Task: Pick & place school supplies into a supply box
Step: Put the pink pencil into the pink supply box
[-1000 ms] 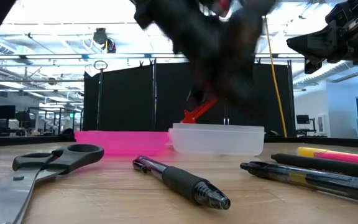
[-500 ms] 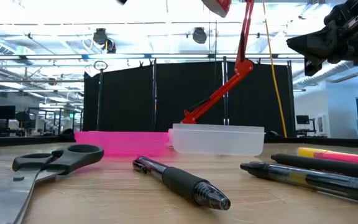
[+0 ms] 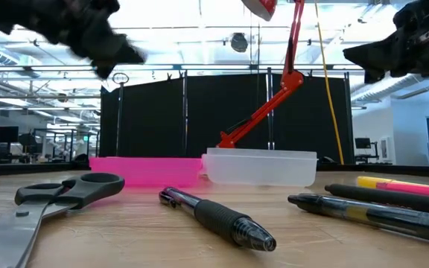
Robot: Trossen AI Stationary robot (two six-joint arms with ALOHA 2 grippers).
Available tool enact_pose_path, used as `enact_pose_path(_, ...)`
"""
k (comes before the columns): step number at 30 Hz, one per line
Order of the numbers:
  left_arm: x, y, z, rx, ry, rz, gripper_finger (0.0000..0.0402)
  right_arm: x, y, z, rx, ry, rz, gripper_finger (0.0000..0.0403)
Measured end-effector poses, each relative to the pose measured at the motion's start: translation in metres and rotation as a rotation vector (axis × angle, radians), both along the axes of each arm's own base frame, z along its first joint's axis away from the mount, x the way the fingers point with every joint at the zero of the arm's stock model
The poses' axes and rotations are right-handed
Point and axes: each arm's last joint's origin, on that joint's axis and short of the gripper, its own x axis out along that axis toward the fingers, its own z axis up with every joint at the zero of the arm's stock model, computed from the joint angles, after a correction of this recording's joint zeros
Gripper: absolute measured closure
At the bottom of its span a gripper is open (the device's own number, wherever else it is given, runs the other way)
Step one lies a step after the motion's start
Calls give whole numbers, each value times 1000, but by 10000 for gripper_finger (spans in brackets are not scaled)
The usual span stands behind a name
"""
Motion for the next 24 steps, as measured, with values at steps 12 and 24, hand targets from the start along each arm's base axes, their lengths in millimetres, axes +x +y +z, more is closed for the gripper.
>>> enact_pose_path(12, 14, -59, -5, 113, 558, -244, 356, -3, 0, 15, -170, -145, -34, 403)
enact_pose_path(24, 23, -111, -11, 430, 743, -538, 245, -5, 0, 21, -126, -216, -33, 403)
